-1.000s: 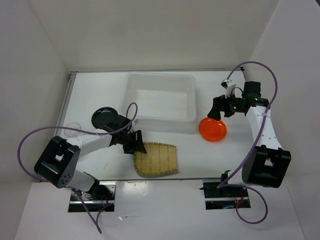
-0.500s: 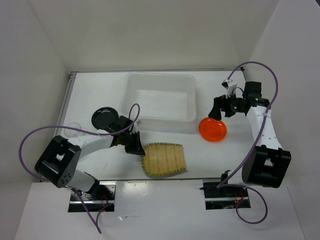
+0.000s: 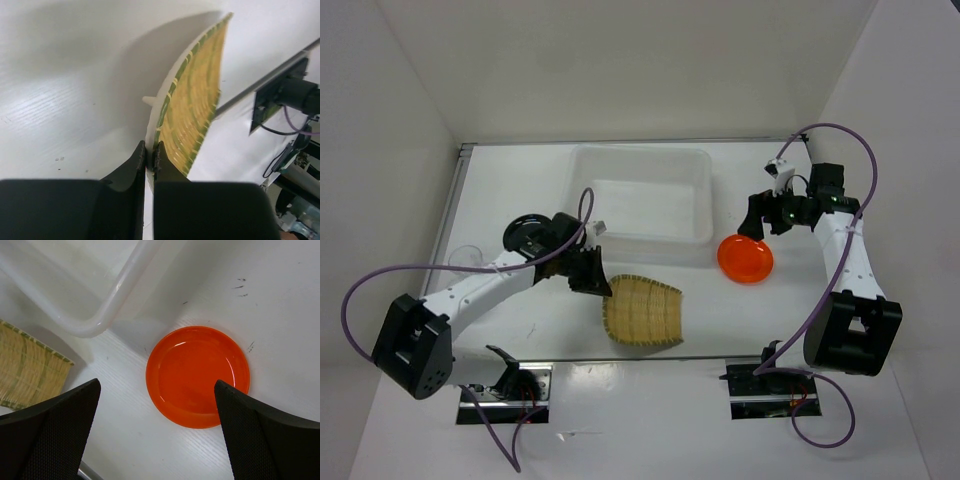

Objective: Place the mixed dishes into the plastic bin

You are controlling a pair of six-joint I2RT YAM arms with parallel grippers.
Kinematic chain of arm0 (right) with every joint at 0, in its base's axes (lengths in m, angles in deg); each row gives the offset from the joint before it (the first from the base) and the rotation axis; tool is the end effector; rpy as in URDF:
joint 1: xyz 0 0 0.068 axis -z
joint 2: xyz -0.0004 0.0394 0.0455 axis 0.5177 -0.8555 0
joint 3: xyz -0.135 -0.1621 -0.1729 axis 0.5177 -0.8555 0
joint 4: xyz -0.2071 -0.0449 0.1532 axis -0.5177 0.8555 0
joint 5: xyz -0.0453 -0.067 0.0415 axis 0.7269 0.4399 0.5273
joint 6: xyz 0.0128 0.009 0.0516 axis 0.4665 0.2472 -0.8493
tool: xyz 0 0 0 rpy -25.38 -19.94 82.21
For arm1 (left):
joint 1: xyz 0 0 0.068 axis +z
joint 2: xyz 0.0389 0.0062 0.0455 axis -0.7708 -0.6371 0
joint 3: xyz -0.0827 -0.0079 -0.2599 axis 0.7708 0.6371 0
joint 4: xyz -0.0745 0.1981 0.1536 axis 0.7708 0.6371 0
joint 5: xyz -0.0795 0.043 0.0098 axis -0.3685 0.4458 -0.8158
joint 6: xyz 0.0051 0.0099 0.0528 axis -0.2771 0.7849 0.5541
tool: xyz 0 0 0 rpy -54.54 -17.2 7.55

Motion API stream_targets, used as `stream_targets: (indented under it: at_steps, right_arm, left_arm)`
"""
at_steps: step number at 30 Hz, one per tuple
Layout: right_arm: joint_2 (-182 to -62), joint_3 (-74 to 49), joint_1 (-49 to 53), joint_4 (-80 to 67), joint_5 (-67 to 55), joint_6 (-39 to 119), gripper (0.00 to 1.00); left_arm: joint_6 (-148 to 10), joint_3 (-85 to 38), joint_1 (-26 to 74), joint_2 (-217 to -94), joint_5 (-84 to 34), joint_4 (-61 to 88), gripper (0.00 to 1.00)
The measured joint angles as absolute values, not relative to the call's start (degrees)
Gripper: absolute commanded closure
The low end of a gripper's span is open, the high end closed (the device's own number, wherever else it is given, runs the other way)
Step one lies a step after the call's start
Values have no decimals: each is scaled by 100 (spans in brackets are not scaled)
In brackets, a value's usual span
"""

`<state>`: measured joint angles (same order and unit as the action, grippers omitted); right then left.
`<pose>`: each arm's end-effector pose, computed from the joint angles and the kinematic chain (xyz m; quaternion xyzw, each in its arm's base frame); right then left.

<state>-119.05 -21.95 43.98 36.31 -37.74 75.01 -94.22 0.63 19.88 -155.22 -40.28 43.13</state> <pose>0.2736 -0.0389 0.2953 -0.2183 0.8777 0.2047 0.3742 0.2176 -0.1449 0.2241 0.0142 0.9337 -0.3282 0.1423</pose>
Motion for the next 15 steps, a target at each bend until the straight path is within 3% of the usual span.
stream_targets:
  at_steps: [15]
  right_arm:
    - [-11905, -2204, 4420, 3624, -3774, 7497, 1]
  left_arm:
    - [-9123, -1725, 2005, -15415, -4549, 5334, 100]
